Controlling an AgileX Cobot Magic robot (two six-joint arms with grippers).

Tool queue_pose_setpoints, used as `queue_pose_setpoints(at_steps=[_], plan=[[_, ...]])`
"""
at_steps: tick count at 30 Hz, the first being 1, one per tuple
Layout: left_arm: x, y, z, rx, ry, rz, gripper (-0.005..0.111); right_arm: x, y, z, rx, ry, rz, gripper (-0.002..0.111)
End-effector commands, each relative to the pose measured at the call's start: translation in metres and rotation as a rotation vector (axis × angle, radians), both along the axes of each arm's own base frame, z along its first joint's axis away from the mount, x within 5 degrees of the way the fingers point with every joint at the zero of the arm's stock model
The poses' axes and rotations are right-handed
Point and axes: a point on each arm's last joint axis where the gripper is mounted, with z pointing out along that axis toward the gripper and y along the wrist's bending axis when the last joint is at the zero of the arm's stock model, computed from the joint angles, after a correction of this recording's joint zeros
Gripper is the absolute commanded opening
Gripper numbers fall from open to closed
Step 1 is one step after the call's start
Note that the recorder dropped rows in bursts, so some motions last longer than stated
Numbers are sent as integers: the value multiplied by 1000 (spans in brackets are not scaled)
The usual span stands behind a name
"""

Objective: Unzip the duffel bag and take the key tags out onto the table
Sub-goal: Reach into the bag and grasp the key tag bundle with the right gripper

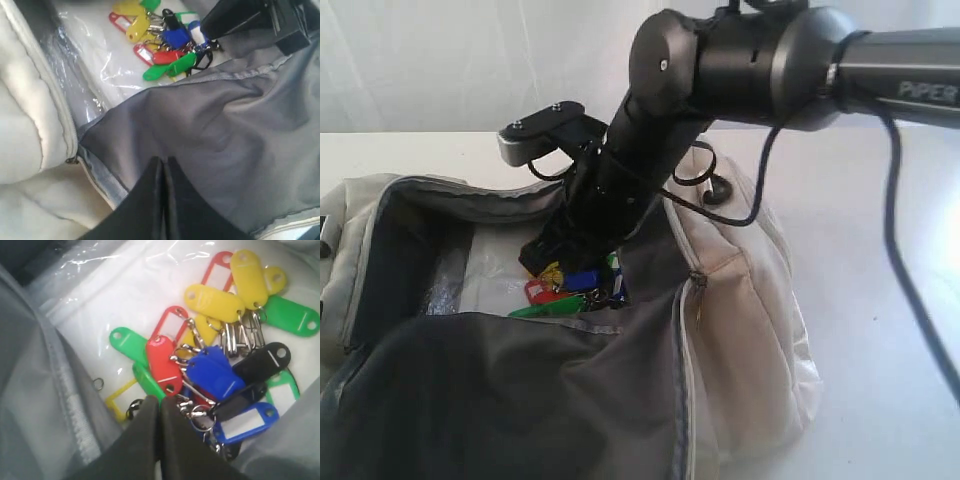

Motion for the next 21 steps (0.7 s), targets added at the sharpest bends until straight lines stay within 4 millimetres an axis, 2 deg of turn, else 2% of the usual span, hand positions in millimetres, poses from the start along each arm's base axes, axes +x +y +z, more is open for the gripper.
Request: queue_pose_setpoints(at_steps=[1, 3, 6, 8, 15, 21], plan=[[-2, -2, -13, -34, 13, 11, 0, 14, 8, -9, -72, -9, -41, 18], [-2, -2, -13, -35, 7, 6, 0, 20, 11, -15, -129, -14, -102, 33], [-1, -3, -12, -45, -1, 1, 0, 18, 23, -27, -166, 31, -77, 53], [-1, -3, -12, -45, -1, 1, 0, 19, 27, -35, -181, 37, -63, 59], [-1, -3, -12, -45, -3, -1, 0, 26, 33, -60, -235, 35, -30, 74], [-2, -8, -12, -34, -13, -47, 0, 23, 32, -92, -341, 187, -7, 75]])
